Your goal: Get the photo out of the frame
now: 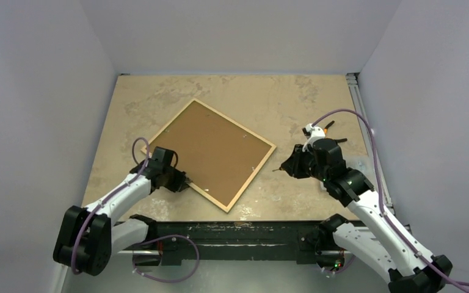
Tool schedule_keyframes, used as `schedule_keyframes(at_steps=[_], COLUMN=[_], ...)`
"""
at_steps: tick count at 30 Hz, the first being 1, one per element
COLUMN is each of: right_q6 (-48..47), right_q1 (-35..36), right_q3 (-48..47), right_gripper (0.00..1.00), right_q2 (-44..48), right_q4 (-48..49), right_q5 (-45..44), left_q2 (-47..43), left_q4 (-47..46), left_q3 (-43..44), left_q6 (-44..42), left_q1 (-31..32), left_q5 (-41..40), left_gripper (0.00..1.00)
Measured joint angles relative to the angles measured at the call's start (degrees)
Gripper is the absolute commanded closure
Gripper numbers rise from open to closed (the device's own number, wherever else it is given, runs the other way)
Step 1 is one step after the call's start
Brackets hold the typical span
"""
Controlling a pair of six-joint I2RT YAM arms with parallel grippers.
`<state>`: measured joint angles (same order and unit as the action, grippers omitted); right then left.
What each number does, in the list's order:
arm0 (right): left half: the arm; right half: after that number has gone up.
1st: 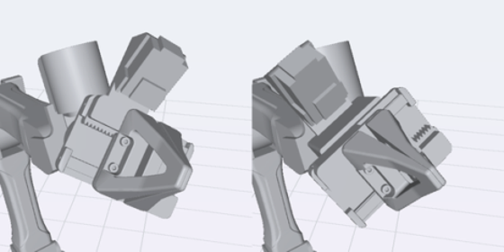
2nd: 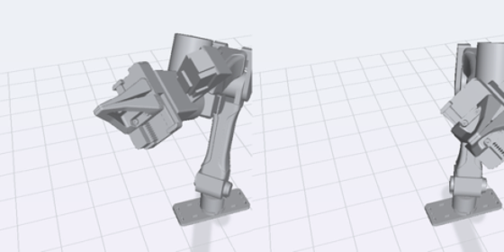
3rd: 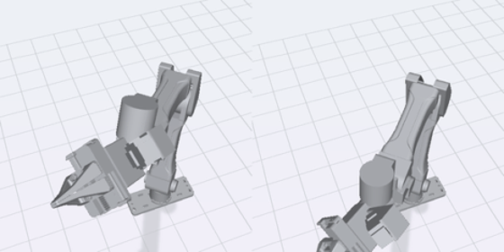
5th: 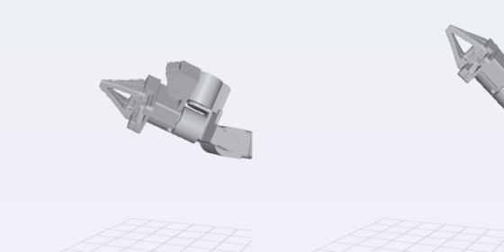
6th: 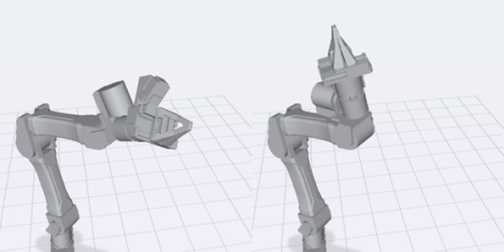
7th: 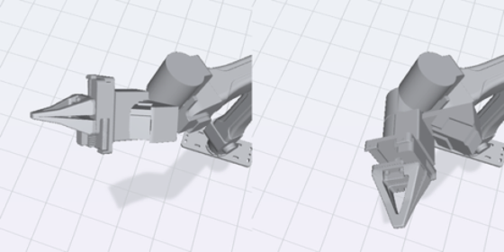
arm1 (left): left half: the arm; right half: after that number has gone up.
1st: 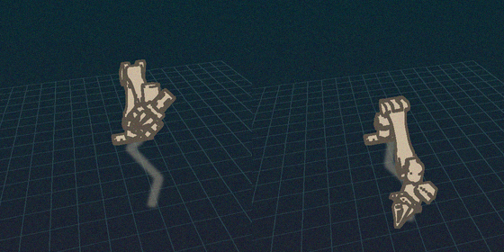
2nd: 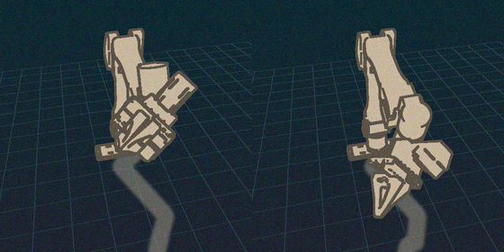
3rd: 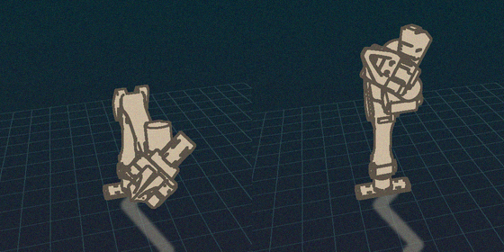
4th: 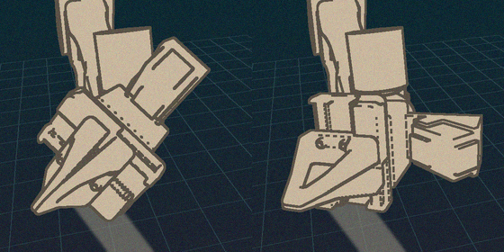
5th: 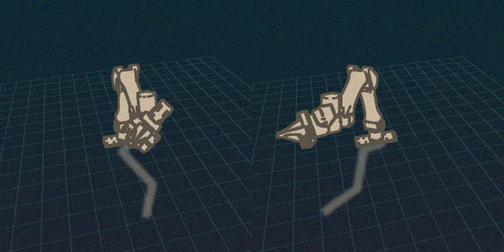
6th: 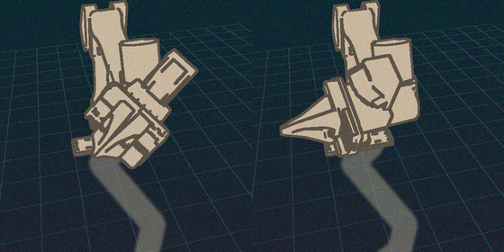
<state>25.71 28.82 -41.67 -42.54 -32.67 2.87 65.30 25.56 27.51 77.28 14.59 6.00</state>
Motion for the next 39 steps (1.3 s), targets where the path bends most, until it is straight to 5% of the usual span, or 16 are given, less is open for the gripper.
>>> schedule_keyframes(at_steps=[9,21,24,31,39], right_q6=[2.3,3.1,2.2,-0.3,-1.3], right_q1=[1.3,8.3,8.3,8.3,8.3], right_q3=[1.8,-0.5,-3.0,-7.2,-11.8], right_gripper=[1.00,1.00,1.00,1.00,1.00], right_q2=[-8.0,-19.2,-21.6,-25.0,-29.9], right_q4=[3.8,6.1,6.1,5.0,-1.1], right_q5=[1.6,-3.7,-6.4,-11.9,-21.6], left_q2=[-7.8,0.2,1.5,3.3,0.7], left_q4=[6.9,0.7,-0.5,-6.7,-3.4], left_q3=[-2.8,0.0,0.3,0.6,8.2], left_q6=[21.8,34.1,34.7,34.3,18.9], left_q1=[15.3,25.6,27.4,29.9,24.9], left_q5=[-9.6,-10.7,-9.9,-4.1,0.1], left_gripper=[1.00,0.99,0.85,0.29,0.17])
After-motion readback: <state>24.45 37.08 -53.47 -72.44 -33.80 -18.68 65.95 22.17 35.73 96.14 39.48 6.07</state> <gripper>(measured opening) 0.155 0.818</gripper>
